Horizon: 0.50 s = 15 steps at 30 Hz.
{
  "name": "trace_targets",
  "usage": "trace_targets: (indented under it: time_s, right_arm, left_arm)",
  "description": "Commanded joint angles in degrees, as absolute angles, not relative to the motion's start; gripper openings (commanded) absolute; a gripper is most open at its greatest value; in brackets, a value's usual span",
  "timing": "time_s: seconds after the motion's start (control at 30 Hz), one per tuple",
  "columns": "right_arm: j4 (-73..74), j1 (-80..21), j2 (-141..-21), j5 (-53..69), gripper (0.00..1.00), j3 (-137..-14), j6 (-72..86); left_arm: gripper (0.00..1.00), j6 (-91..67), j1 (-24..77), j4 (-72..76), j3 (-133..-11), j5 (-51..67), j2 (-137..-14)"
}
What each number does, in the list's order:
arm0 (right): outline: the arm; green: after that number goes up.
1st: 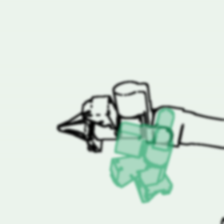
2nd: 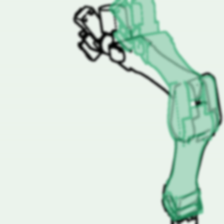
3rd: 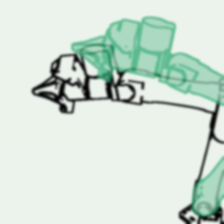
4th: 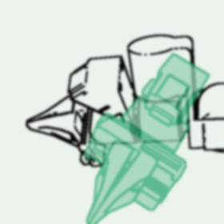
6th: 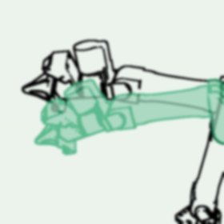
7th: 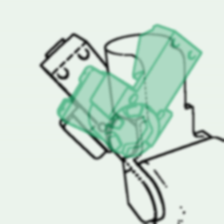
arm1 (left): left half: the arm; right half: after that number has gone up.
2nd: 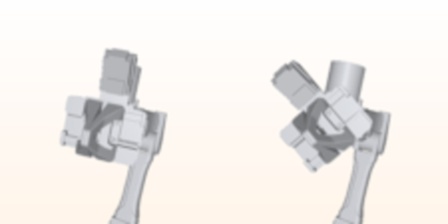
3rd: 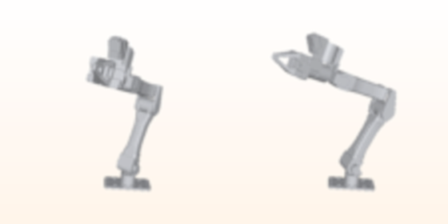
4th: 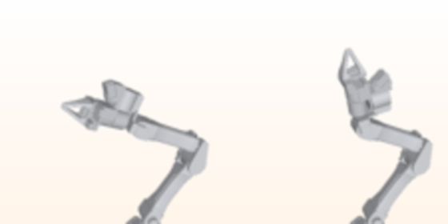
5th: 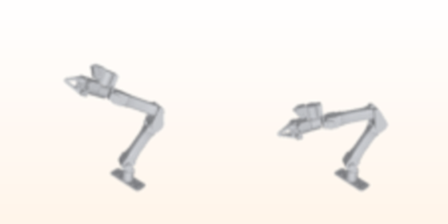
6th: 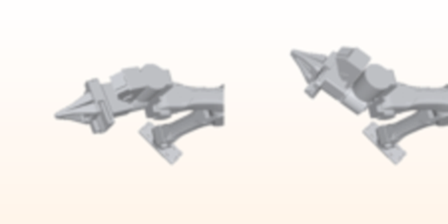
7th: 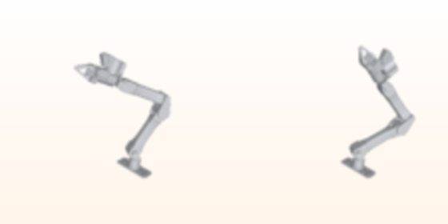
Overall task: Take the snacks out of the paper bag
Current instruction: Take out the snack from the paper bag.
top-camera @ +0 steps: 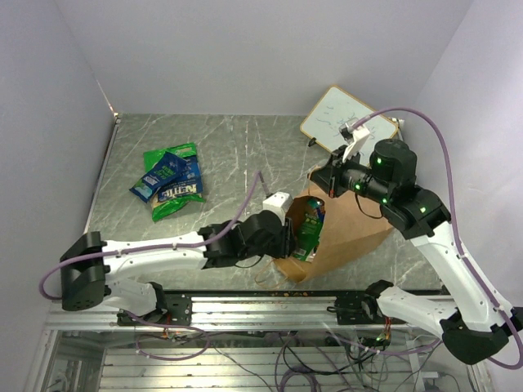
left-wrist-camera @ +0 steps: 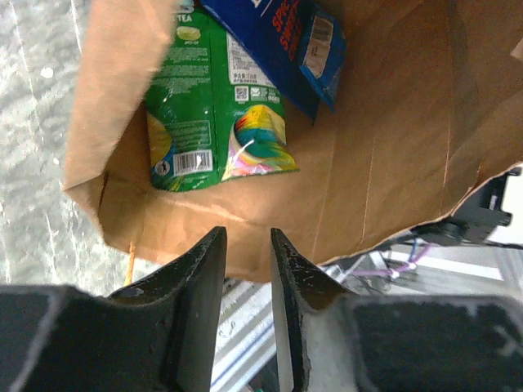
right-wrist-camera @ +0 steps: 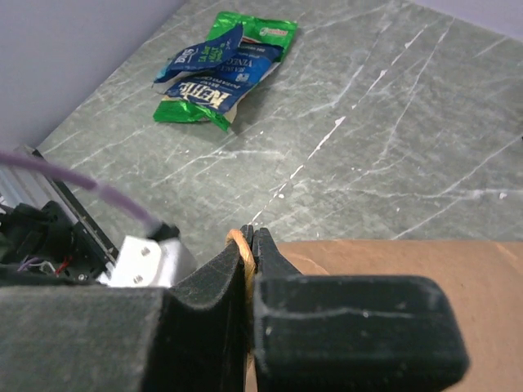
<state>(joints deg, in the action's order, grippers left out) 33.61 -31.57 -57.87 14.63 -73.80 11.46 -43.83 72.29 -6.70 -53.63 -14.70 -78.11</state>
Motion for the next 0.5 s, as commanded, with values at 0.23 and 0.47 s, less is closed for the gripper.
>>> trace_targets:
  time_s: [0.23,0.47]
  right_arm:
    - [27.49,-31.73,-56.54,15.44,0.0,-76.26,4.71]
    - [29.67,-31.73,-55.31,15.85,0.0,-75.86,2.63]
  left_arm:
    - [0.19,-34.24,76.82,0.39,-58.19,-31.28,-94.14]
    - [0.25,-34.88,76.73,3.96,-56.8,-30.75,-93.46]
